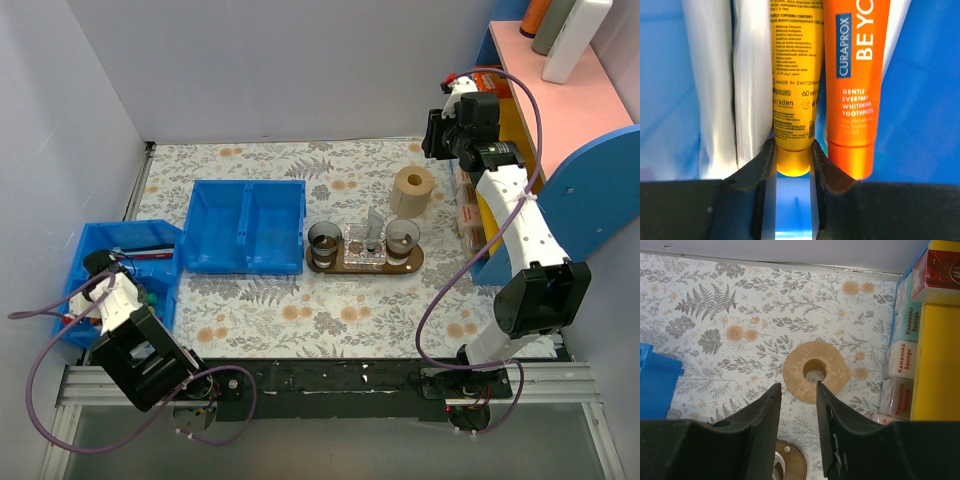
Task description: Prepare toiletry sets of a toothbrush and toothpaste on the tray
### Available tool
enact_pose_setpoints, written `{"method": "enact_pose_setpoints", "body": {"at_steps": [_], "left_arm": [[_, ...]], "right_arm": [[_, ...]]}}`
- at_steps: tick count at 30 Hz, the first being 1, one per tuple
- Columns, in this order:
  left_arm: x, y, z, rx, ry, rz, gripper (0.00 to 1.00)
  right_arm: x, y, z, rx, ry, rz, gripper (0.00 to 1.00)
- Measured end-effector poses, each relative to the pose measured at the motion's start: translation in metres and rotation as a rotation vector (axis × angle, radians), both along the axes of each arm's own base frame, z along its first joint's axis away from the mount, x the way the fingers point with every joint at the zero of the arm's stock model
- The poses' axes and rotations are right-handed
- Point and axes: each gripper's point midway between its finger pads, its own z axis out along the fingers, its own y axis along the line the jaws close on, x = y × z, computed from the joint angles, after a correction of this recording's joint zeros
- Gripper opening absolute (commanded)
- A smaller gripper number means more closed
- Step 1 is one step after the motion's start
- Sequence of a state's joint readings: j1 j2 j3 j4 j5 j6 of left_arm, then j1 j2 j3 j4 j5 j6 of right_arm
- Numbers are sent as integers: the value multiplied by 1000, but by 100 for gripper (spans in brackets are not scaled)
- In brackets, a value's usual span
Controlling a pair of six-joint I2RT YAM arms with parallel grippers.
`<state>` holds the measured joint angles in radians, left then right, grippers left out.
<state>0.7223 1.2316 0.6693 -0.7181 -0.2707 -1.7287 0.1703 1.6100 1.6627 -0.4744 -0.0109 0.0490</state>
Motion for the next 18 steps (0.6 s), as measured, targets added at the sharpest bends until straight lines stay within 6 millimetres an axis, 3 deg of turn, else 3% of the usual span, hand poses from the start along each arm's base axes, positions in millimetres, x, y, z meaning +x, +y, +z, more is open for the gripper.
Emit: {"method": "enact_pose_setpoints", "body": {"at_steps": [8, 18], "left_arm": [[-9, -11, 35, 2, -9, -22, 0], [-10, -15, 60, -9, -9, -44, 0]], "right_arm": [[-1, 3, 0, 9, 1, 12, 41], [-2, 6, -1, 26, 8, 22, 41]]}}
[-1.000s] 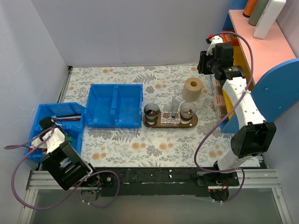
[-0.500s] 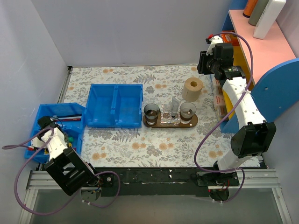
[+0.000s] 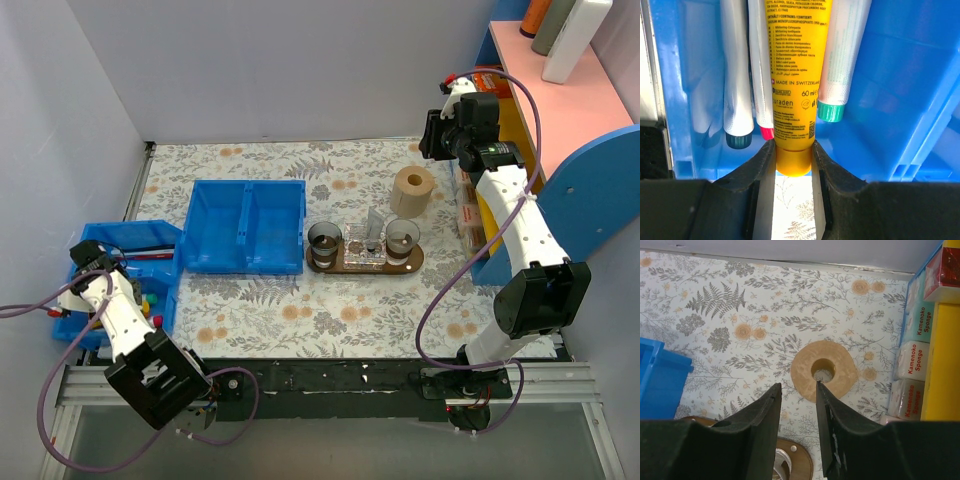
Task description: Prepare toiletry sets of a toothbrush and toothpaste on the tray
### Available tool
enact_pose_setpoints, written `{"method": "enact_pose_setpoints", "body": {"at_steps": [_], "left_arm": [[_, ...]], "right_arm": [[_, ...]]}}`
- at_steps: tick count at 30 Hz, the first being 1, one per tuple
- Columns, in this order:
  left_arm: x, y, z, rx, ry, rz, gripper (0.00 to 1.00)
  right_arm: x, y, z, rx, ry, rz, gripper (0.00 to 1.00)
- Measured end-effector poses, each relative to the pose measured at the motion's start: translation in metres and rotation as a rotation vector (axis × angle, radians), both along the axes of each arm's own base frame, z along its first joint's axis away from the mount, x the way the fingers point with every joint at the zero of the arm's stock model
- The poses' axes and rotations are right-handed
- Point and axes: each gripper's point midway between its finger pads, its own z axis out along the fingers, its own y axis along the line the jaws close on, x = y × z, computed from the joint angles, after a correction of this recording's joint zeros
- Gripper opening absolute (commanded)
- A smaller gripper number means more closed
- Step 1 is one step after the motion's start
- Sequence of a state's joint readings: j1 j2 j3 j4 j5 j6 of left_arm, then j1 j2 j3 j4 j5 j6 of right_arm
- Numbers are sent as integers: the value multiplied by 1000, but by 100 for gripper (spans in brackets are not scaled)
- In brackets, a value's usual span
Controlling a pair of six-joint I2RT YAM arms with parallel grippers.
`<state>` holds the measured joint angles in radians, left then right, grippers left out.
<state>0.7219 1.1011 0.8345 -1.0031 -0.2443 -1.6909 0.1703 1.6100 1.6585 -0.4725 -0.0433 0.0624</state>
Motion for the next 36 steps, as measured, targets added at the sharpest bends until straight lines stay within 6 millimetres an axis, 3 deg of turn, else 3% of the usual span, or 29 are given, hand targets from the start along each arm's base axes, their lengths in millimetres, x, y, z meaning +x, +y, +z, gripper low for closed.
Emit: {"method": "enact_pose_setpoints", "body": {"at_steps": [12, 23, 32, 36], "left_arm": [[-3, -5, 32, 32, -36, -39, 0], [-6, 2, 75, 202, -46, -202, 0], [13, -3, 115, 365, -64, -415, 0], [38, -7, 139, 458, -89, -548, 0]], "right_arm": [[-1, 3, 1, 19, 3, 7, 41], [-8, 6, 15, 41, -25, 21, 41], [-12, 9, 21, 68, -31, 28, 40], [-14, 12, 23, 77, -32, 43, 40]]}}
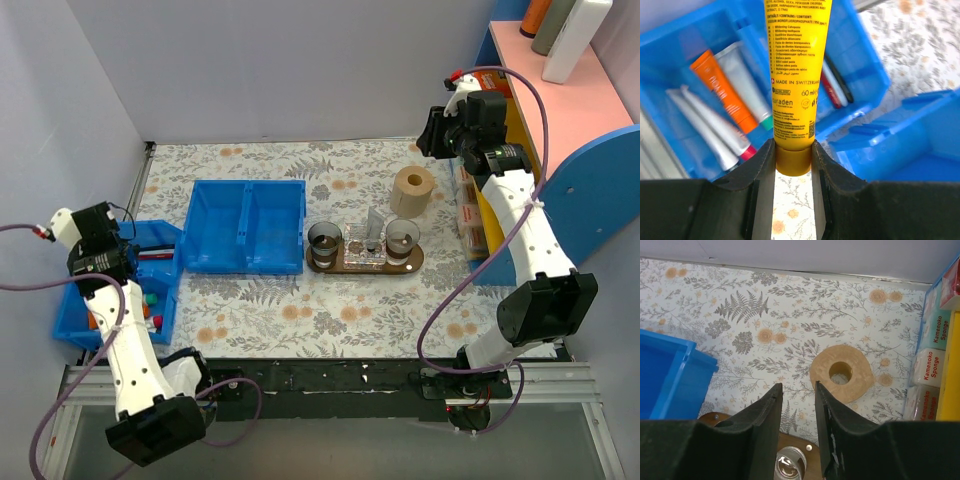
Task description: Prepare toiletry sets of a toothbrush and toothpaste on the tray
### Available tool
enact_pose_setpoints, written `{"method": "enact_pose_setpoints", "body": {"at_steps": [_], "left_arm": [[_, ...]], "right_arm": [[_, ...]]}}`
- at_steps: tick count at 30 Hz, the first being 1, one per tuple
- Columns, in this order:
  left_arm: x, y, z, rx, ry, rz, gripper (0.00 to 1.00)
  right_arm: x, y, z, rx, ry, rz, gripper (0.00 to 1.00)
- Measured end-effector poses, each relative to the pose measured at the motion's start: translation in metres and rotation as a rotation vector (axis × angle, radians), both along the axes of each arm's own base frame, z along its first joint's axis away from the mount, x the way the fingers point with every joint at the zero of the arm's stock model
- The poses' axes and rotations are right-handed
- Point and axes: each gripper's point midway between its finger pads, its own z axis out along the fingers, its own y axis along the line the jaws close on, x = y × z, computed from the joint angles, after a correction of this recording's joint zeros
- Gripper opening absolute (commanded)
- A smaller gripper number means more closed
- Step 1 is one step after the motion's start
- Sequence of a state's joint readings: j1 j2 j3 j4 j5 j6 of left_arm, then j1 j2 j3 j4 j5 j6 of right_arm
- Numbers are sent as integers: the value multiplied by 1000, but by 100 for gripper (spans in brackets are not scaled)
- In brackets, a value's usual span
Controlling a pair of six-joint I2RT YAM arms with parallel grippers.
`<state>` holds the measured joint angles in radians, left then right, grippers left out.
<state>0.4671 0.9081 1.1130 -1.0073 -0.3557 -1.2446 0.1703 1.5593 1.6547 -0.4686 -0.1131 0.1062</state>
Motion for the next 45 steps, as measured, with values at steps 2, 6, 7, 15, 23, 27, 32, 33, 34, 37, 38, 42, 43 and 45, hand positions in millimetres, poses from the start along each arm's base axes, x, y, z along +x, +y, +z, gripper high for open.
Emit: {"method": "enact_pose_setpoints", "body": {"at_steps": [2, 6, 7, 15, 23, 27, 32, 33, 34, 37, 38, 42, 43, 45], "left_arm": [[17, -5, 9, 35, -9, -73, 0], [51, -18, 20, 82, -25, -215, 0], [61, -23, 23, 90, -32, -258, 0], [120, -77, 48, 140, -133, -552, 0], [141, -163, 57, 161, -199, -895, 0], [131, -183, 61, 164, -253, -987, 0], [100, -202, 60, 182, -313, -1099, 0], [94, -206, 57, 186, -320, -1129, 0], [89, -210, 55, 191, -332, -1158, 0], [75, -221, 42, 202, -337, -1239, 0], [71, -225, 38, 209, -345, -1261, 0], [51, -236, 27, 229, -378, -1331, 0], [45, -239, 29, 229, -400, -1348, 0], [37, -244, 36, 229, -453, -1374, 0]], "right_arm": [[-1, 1, 1, 4, -2, 7, 40], [-4, 3, 7, 12, -12, 21, 40], [-6, 4, 9, 15, -18, 26, 40], [-17, 24, 25, 30, -51, 108, 50], [-48, 100, 67, 55, -141, 317, 57], [-75, 147, 70, 73, -144, 436, 57], [-105, 192, 63, 101, -105, 540, 57], [-112, 200, 61, 108, -97, 558, 57], [-119, 209, 60, 114, -91, 577, 57], [-138, 232, 60, 142, -92, 630, 59], [-146, 240, 58, 154, -89, 654, 60], [-176, 265, 48, 217, -59, 748, 63], [-179, 268, 46, 230, -47, 759, 63], [-183, 271, 44, 252, -17, 771, 62]]}}
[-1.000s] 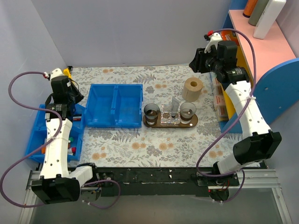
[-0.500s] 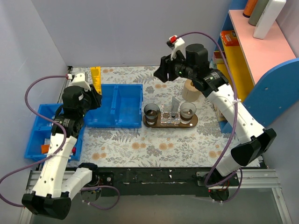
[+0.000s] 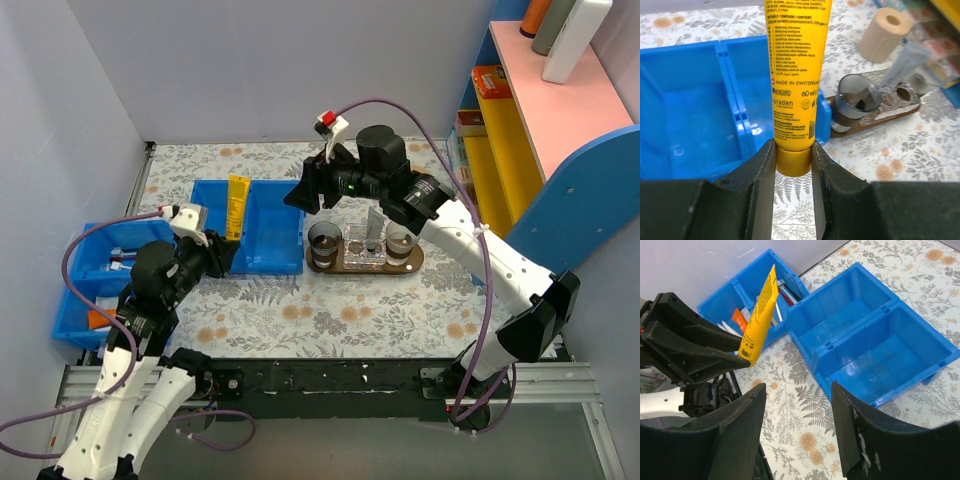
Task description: Prepare toiletry sets of a toothbrush and toothpaste on the tray
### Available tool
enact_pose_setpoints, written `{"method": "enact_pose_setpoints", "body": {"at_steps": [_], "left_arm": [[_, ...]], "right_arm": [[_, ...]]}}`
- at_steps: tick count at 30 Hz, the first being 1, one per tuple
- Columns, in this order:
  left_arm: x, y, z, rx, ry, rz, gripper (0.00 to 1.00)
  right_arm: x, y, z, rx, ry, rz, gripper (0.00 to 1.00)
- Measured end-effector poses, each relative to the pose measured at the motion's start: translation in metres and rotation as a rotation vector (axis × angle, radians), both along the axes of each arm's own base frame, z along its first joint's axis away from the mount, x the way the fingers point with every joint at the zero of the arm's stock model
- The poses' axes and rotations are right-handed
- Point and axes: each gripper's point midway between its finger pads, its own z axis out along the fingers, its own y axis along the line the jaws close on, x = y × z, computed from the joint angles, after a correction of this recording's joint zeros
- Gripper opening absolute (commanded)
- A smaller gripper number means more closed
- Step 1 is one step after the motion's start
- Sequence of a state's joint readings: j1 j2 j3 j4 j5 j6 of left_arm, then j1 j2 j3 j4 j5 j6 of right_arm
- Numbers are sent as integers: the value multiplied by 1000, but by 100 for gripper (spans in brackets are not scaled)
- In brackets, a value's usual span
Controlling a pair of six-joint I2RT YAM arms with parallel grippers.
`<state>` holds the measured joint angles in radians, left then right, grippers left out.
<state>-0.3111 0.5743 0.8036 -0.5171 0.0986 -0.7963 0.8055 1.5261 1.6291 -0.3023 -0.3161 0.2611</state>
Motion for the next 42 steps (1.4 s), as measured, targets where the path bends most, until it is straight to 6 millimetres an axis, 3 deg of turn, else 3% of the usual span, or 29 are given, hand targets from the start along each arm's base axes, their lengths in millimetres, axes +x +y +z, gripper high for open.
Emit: {"method": "enact_pose_setpoints", "body": {"at_steps": [3, 15, 23, 27, 30, 37, 42], "left_arm": [[-7, -9, 7, -45, -35, -53, 0], [1, -28, -12, -47, 33, -126, 0], [4, -39, -12, -43, 27, -160, 0], [7, -45, -10, -50, -3, -175, 0], [9, -52, -20, -46, 1, -190, 0], [11, -63, -45, -22, 18, -203, 0], [11, -68, -39, -29, -12, -214, 0]], "right_arm": [[-3, 5, 2, 12, 25, 24, 62], [-3, 7, 8, 17, 23, 37, 66], [25, 9, 21, 30, 10, 17, 64], [53, 1, 11, 21, 37, -6, 65], [66, -3, -5, -14, 72, -25, 63], [60, 0, -24, -57, 126, 4, 59], [54, 5, -27, -50, 152, 48, 55]]}}
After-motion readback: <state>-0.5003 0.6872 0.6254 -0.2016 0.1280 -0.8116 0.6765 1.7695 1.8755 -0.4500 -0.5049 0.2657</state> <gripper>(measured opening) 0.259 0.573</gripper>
